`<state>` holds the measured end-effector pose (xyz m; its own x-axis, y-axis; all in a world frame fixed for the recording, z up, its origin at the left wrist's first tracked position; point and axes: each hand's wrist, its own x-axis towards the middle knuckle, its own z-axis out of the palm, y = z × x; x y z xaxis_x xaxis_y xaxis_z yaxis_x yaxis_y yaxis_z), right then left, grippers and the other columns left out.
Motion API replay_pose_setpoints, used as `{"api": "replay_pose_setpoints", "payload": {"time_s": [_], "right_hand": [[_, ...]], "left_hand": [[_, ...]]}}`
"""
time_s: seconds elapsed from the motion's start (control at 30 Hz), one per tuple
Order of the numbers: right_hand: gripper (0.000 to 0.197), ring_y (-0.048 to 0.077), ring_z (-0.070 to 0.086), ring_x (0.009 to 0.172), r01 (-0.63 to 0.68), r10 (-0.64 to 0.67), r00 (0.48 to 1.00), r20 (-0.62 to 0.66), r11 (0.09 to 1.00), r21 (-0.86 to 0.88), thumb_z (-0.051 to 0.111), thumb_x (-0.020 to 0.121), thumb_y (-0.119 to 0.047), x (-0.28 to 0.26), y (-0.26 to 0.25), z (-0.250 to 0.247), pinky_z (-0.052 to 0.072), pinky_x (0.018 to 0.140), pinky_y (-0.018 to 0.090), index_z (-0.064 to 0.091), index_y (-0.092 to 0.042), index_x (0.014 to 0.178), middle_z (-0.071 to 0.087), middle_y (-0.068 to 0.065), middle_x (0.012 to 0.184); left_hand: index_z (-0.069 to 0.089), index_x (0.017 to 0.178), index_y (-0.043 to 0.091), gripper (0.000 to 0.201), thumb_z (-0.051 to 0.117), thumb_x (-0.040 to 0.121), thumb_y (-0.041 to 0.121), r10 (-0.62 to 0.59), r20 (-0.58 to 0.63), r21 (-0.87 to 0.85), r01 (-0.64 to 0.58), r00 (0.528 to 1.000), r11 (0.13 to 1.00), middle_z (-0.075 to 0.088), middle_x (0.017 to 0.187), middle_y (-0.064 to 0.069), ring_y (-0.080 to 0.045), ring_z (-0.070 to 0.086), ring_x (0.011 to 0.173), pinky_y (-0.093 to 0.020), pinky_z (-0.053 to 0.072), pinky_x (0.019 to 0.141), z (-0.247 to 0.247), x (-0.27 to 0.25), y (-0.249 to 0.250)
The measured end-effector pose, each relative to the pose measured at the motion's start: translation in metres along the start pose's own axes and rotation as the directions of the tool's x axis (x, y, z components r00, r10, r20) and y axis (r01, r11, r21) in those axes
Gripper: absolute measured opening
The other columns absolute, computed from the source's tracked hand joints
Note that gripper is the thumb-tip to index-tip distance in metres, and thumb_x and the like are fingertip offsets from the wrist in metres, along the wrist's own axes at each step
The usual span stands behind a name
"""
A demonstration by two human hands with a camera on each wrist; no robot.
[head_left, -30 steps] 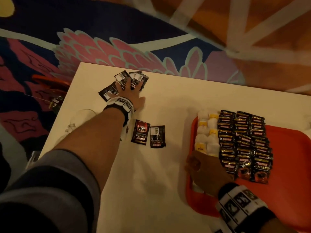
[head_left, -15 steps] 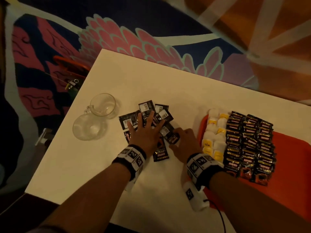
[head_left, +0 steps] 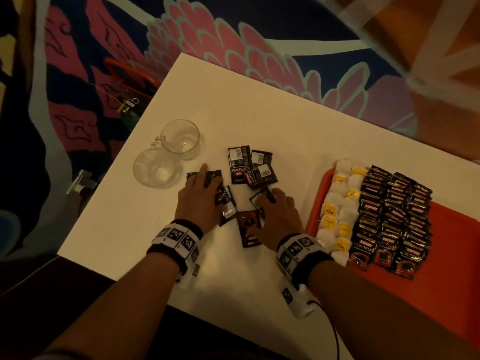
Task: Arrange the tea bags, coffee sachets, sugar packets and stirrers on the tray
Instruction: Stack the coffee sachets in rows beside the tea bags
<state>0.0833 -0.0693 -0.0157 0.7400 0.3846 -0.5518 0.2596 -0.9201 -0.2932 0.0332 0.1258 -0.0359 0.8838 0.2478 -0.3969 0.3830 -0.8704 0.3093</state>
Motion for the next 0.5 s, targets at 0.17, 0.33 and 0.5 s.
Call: {"api": "replay_pose_setpoints", "payload": {"time_s": [0.17,0.33,0.5], "right_hand": [[0.053,0.027,0.033,0.127,-0.124,0.130,0.991,-0.031,0.981,0.149,0.075,0.080,-0.034,0.003,0.005,-0.004,0.038,0.108,0.043,0.050,-0.030,0.126,0.027,0.005,0.142],[0.047,0.028,0.054,0.114,-0.230,0.247,0.968,-0.048,0.945,0.232,0.068,0.083,-0.017,0.018,0.017,-0.017,0.048,0.097,0.041,0.053,-0.025,0.126,0.057,0.008,0.123],[0.037,0.029,0.053,0.107,-0.299,0.347,0.932,-0.107,0.901,0.315,0.069,0.080,-0.015,0.034,0.036,-0.042,0.044,0.084,0.031,0.055,-0.011,0.115,0.052,0.013,0.121]], "left_hand": [[0.041,0.144,0.032,0.062,0.066,0.089,0.043,-0.031,-0.031,0.064,0.033,0.999,0.997,0.040,0.150,-0.002,-0.031,0.034,0.131,-0.047,0.031,0.104,-0.007,0.000,0.005],[0.034,0.146,0.021,0.082,0.079,0.078,0.031,-0.155,0.056,-0.097,0.160,0.986,0.982,0.038,0.134,-0.008,-0.032,0.038,0.125,-0.052,0.043,0.099,-0.007,0.001,0.009],[0.042,0.128,0.005,0.055,0.074,0.084,0.014,-0.149,0.132,-0.240,0.178,0.980,0.954,0.037,0.126,-0.014,-0.035,0.049,0.113,-0.045,0.049,0.092,0.000,0.003,0.007]]}}
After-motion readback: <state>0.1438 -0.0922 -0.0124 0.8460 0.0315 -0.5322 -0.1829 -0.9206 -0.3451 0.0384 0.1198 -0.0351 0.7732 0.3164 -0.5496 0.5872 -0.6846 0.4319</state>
